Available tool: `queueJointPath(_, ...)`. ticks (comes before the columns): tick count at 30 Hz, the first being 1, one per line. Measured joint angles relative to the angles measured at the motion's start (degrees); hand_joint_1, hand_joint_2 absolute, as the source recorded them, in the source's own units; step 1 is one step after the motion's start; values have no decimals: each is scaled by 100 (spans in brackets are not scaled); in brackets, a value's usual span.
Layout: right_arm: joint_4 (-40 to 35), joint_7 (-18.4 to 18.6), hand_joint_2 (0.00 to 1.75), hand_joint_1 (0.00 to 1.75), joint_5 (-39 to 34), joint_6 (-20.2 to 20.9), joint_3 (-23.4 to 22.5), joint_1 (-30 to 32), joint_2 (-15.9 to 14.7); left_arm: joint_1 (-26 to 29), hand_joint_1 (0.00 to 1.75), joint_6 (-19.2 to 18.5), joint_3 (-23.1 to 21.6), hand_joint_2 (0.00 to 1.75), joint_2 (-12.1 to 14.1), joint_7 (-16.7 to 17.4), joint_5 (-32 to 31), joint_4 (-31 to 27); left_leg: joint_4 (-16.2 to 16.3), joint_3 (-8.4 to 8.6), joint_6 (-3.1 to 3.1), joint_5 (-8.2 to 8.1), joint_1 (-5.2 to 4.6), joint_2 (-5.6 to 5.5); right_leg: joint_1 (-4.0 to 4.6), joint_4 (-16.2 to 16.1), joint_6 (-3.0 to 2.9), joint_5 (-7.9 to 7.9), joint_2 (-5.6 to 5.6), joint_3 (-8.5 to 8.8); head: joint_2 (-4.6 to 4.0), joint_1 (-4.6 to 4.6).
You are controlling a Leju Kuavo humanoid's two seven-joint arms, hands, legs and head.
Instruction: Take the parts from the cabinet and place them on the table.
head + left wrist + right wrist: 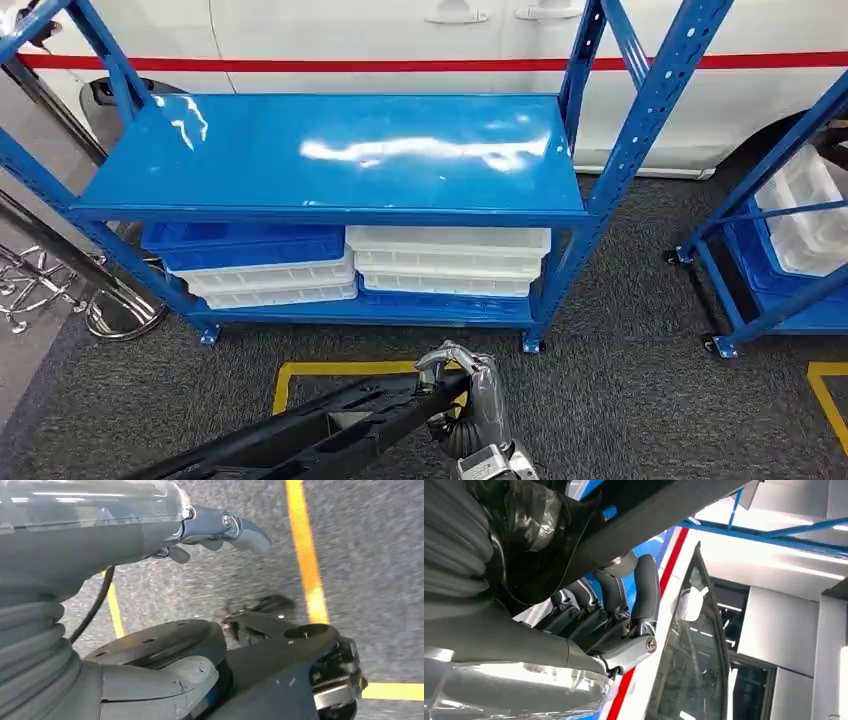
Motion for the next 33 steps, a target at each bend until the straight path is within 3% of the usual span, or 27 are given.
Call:
queueJointPath(1, -2, -9, 175, 175, 2, -2, 0, 0, 0, 0, 0, 0, 0, 175, 2, 0, -7, 0, -340, 292, 24, 211, -1, -1, 2, 30, 16, 57, 2, -107, 0, 0)
queueJointPath(2, -4, -20, 175, 175, 4, -22, 0, 0, 0, -11, 0, 0, 2, 175, 4, 0, -13, 0, -807, 650, 56, 283, -2, -4, 4, 57, 34, 115, 9, -193, 0, 0)
queueJointPath(3, -22, -42, 175, 175, 4, -35, 0, 6, 7, -39, 0, -2, 2, 175, 13, 0, -31, -4, -1403, 1099, 103, 88, -13, -13, 13, 82, 64, 171, 9, -240, 2, 0)
queueJointPath(4, -42, -66, 175, 175, 4, -37, -2, 5, 9, -57, 0, -2, 2, 175, 17, -2, -46, -4, -1861, 1327, 132, -48, -46, -16, 30, 95, 103, 226, 6, -273, 0, 4)
queueJointPath(7, -52, -87, 175, 175, 2, -37, -4, 8, 9, -66, 0, -7, 11, 175, 17, 0, -48, -4, -1805, 1195, 225, 87, -85, -19, 7, -12, 205, 419, -15, -251, 2, 4)
queueJointPath(8, -53, -87, 175, 175, 2, -39, -7, 9, 2, -57, 0, -7, 15, 175, 20, 4, -48, -2, -1859, 1140, 284, 201, -17, 3, 17, -6, 248, 415, -2, -289, 0, 9)
queueJointPath(9, -55, -92, 175, 175, 0, -55, -13, 19, 0, -61, 0, -7, 18, 175, 22, 7, -48, 0, -1859, 1056, 335, 281, -28, 35, -4, 118, 270, 123, 19, -359, 2, 4)
queueJointPath(10, -57, -103, 175, 175, 0, -66, -20, 21, 0, -62, 0, -7, 20, 175, 24, 4, -50, -2, -1858, 963, 399, 354, -31, 44, -14, 409, 280, -303, 22, -447, 0, 9)
queueJointPath(12, -57, -133, 175, 175, -9, -109, -26, 28, -2, -60, 0, -7, 30, 175, 24, 2, -55, 0, -1847, 807, 407, 494, -44, 47, -22, 1190, 316, -912, 26, -600, 0, 7)
queueJointPath(13, -57, -146, 175, 175, -20, -118, -35, 36, -2, -55, 0, -7, 37, 175, 24, 2, -55, -2, -1832, 686, 402, 573, -50, 48, -28, 1575, 331, -1008, 26, -641, 2, 7)
queueJointPath(14, -55, -160, 175, 175, -35, -122, -42, 45, -2, -51, 0, -5, 39, 175, 24, 2, -57, -2, -1809, 579, 391, 637, -51, 48, -31, 1738, 336, -904, 26, -597, 0, 7)
queueJointPath(15, -52, -179, 175, 175, -42, -137, -46, 55, -2, -45, 0, -4, 42, 175, 24, 2, -57, 0, -1779, 468, 376, 696, -51, 48, -32, 1670, 331, -677, 26, -444, 0, 7)
queueJointPath(16, -48, -192, 175, 175, -52, -157, -48, 59, 0, -41, 0, -4, 44, 175, 24, 0, -57, 0, -1743, 361, 359, 744, -51, 49, -32, 1358, 311, -447, 26, -151, 0, 7)
queueJointPath(17, -48, -201, 175, 175, -55, -183, -50, 59, 0, -41, 0, -4, 46, 175, 24, -4, -59, -2, -1708, 287, 343, 784, -53, 47, -30, 902, 276, -338, 27, 200, 0, 4)
queueJointPath(18, -48, -219, 175, 175, -55, -216, -50, 58, 0, -43, 0, -4, 48, 175, 22, -9, -68, -2, -1682, 239, 331, 824, -45, 46, 2, 351, 214, -412, 31, 605, 0, 4)
queueJointPath(19, -48, -240, 175, 175, -55, -240, -55, 59, 7, -44, 0, -7, 48, 175, 17, -13, -81, -2, -1661, 195, 288, 864, -73, 44, 26, -137, 183, -602, 28, 874, 0, 4)
queueJointPath(20, -46, -264, 175, 175, -55, -249, -61, 60, 11, -35, 0, -4, 50, 175, 17, -15, -94, -2, -1681, 185, 243, 928, -48, 48, 37, -201, 197, -625, 30, 892, 2, 4)
queueJointPath(22, -44, -286, 175, 175, -74, -258, -72, 78, 15, -42, 0, -7, 63, 175, 17, -24, -101, -2, -1754, 182, 174, 1046, -11, 49, 86, -221, 138, -516, 32, 827, 0, 4)
queueJointPath(23, -44, -286, 175, 175, -74, -260, -77, 78, 17, -29, 0, -6, 76, 175, 17, -24, -107, -2, -1791, 175, 132, 1105, -49, 37, 61, -308, 100, -433, 25, 803, 2, 5)
queueJointPath(24, -31, -286, 175, 175, -79, -262, -76, 74, 33, -36, 0, -7, 92, 175, 31, -24, -111, -2, -1707, 108, 114, 892, -29, 1, 3, -364, 71, -329, -22, 780, 0, 2)
queueJointPath(25, -24, -293, 175, 175, -87, -267, -87, 68, 39, -33, 0, -7, 96, 175, 28, -17, -129, -2, -1433, 19, 99, 552, -21, -8, -11, -365, -4, -266, -20, 707, 0, 4)
queueJointPath(27, -4, -304, 175, 175, -101, -280, -105, 78, 48, -35, 0, -9, 105, 175, 35, -2, -164, -2, -559, -228, 43, -63, 8, -7, -10, -351, 12, -148, -23, 538, 2, 4)
queueJointPath(28, 0, -308, 175, 175, -101, -297, -105, 79, 48, -35, 0, -9, 112, 175, 37, 4, -177, -2, -228, -295, 13, -193, 16, -7, -12, -325, 21, -104, -25, 453, 2, 2)
queueJointPath(29, 2, -313, 175, 175, -101, -306, -109, 89, 48, -35, 0, -7, 120, 175, 37, 13, -186, -2, -5, -276, -17, -150, 40, -7, -23, -292, 46, -53, -27, 349, 2, 4)
queueJointPath(31, 4, -319, 175, 175, -101, -310, -114, 101, 48, -35, 0, -7, 125, 175, 44, 22, -197, -2, -374, 111, -82, 231, 95, -6, -65, -203, 104, 7, -27, 185, 0, 2)
queueJointPath(32, 2, -326, 175, 175, -96, -337, -116, 107, 48, -38, 0, -9, 125, 175, 44, 28, -203, -2, -836, 437, -118, 409, 127, -5, -99, -137, 135, 23, -24, 108, 2, 4)
queueJointPath(33, 0, -337, 175, 175, -76, -372, -118, 110, 48, -45, 0, -15, 125, 175, 44, 39, -228, -2, -1328, 756, -165, 450, 160, -7, -120, -68, 165, 24, -21, 53, 0, 2)
